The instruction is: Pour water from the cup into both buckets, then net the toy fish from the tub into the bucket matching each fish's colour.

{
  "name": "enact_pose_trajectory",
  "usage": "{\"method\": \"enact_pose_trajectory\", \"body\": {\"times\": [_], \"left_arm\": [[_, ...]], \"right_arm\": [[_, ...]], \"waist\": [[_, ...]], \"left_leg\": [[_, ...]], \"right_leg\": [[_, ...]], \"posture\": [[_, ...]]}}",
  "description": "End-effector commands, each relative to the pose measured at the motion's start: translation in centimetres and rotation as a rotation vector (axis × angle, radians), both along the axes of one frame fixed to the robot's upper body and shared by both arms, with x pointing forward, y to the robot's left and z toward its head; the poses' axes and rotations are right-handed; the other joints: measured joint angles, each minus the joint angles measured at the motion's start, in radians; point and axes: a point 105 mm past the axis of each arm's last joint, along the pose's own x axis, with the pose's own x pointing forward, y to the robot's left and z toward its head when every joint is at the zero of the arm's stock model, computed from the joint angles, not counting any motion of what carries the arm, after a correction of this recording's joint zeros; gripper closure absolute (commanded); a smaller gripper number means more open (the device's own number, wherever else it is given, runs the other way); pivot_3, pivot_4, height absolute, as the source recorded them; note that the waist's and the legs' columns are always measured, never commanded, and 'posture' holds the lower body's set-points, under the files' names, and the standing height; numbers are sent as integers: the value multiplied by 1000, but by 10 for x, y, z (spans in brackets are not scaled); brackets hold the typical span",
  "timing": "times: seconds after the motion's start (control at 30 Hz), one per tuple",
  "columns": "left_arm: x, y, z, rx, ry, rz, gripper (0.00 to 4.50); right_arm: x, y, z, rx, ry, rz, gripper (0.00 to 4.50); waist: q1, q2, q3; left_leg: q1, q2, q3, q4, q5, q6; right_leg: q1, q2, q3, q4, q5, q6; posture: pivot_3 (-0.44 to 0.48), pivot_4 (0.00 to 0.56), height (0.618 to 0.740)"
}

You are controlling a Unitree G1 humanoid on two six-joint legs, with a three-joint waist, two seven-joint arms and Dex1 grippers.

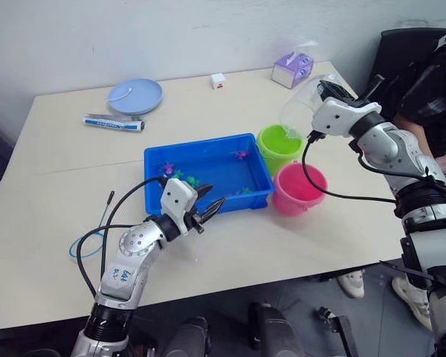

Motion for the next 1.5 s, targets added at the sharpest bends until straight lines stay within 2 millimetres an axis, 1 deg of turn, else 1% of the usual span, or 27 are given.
{"method": "enact_pose_trajectory", "body": {"times": [0.03, 0.4, 0.57, 0.73, 0.8, 0.87, 0.9, 0.93, 0.97, 1.07, 1.17, 1.3, 1.37, 1.5], "left_arm": [[-4, -2, 14, -13, -56, -7, 2101], [-4, -2, 14, -10, -55, -8, 2101], [-5, -2, 14, -10, -55, -8, 2101], [-5, -2, 14, -10, -54, -10, 2101], [-5, -3, 13, -10, -53, -11, 2101], [-5, -3, 13, -10, -52, -12, 2101], [-5, -3, 13, -10, -52, -13, 2101], [-5, -3, 13, -10, -52, -15, 2101], [-5, -3, 13, -10, -52, -15, 2101], [-4, -4, 13, -10, -52, -17, 2101], [-3, -4, 13, -11, -51, -21, 2101], [-1, -6, 14, -12, -51, -36, 2101], [-2, -11, 15, -16, -49, -73, 2101], [-12, -23, 16, -11, -48, -177, 2101]], "right_arm": [[-5, -1, 22, -14, -82, 11, 3868], [-8, 1, 21, -81, -115, 21, 3868], [-7, 1, 21, -73, -109, 26, 3868], [-1, -3, 25, 69, -46, 10, 3868], [4, -5, 27, 180, 15, 11, 3868], [6, -6, 28, 253, 63, 18, 3868], [10, -8, 26, 332, 121, 16, 3868], [15, -14, 29, 467, 180, 4, 3868], [17, -19, 32, 564, 219, -3, 3868], [18, -31, 39, 700, 272, -24, 3868], [17, -49, 36, 854, 349, -65, 3868], [7, -80, 22, 1061, 442, -110, 3868], [-4, -97, 14, 1190, 486, -116, 3868], [-25, -120, 9, 1371, 514, -113, 3868]], "waist": [[-1, 0, 0], [0, 0, 0], [-1, 0, 0], [-2, 0, 0], [-2, 0, 0], [-2, 0, 0], [-2, 0, 0], [-2, 0, 0], [-2, 0, 0], [2, 0, 0], [6, 0, 0], [12, 0, 0], [22, 0, 0], [26, 0, 0]], "left_leg": [[0, 0, 0, 0, 0, 0], [0, 0, 0, 0, 0, 0], [0, 0, 0, 0, 0, 0], [0, 0, 0, 0, 0, 0], [0, 1, 0, 0, 0, 0], [0, 1, 0, 0, 0, 0], [0, 1, 0, 0, 0, 0], [0, 1, 0, 0, 0, 0], [0, 1, 0, 0, 0, 0], [0, 1, -1, 0, 0, 0], [-2, 1, -2, 1, 0, 0], [-3, 0, -3, 1, 0, 0], [-3, 0, -3, 1, 0, 0], [-4, 0, -3, 1, 0, 0]], "right_leg": [[0, 0, 0, 0, 0, 0], [0, 0, 0, 0, 0, 0], [0, 0, 0, 0, 0, 0], [0, 1, 0, 0, 0, 0], [0, 1, 1, 0, 0, 0], [0, 1, 1, 0, 0, 0], [0, 1, 1, 1, 0, 0], [0, 1, 1, 1, 0, 0], [0, 1, 0, 1, 0, 0], [0, 0, 1, 2, 0, 0], [0, 0, 0, 2, 0, 0], [0, -1, 0, 2, 0, 0], [0, -1, -1, 1, 0, 0], [0, -1, -1, 2, 0, 0]], "posture": [[0, 150, 740], [0, 150, 740], [0, 150, 740], [0, 150, 740], [0, 150, 740], [0, 150, 740], [0, 150, 740], [0, 150, 740], [0, 150, 740], [0, 150, 740], [0, 150, 740], [0, 150, 740], [0, 150, 740], [0, 150, 740]]}}
